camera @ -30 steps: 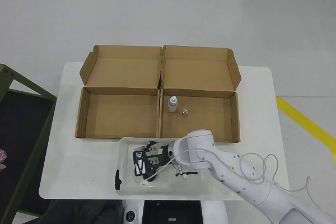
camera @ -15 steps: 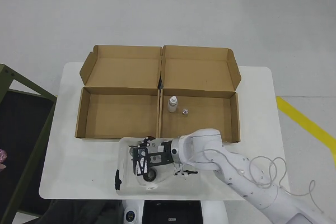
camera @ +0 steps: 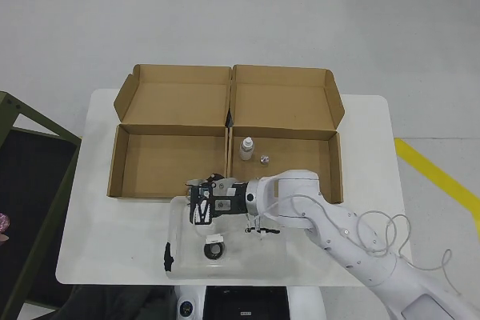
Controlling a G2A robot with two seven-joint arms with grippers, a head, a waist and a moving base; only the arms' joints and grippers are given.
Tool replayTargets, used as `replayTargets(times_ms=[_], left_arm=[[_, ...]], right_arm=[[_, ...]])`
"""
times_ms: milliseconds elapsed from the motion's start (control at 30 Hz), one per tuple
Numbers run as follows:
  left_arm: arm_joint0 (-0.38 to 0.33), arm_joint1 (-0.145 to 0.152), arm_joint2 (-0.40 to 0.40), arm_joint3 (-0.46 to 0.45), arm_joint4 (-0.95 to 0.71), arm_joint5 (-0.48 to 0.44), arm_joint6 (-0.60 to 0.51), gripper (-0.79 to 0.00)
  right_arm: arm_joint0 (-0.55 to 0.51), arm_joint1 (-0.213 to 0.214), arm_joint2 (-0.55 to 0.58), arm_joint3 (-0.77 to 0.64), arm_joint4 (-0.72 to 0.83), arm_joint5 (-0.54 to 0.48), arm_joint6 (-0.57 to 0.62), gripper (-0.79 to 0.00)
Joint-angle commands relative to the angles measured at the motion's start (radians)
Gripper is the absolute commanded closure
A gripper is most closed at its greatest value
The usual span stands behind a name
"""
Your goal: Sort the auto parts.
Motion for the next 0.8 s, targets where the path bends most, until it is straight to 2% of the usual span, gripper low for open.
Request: replayTargets(times_ms=[0, 333, 767], left_arm=[[0.0, 0.0, 0.0, 0.0, 0.0, 0.0, 0.0, -0.785], [0.0, 0.0, 0.0, 0.0, 0.0, 0.0, 0.0, -0.785], [0.0, 0.0, 0.0, 0.0, 0.0, 0.0, 0.0, -0.785]], right_arm=[[0.02, -0.008, -0.006, 0.027, 0.012, 0.012, -0.001, 0.0], [0.14, -0.059, -0.055, 0.213, 0.076, 0.059, 0.0, 0.0], [0.275, -0.137, -0.14, 0.414, 0.055, 0.129, 0.035, 0.0]])
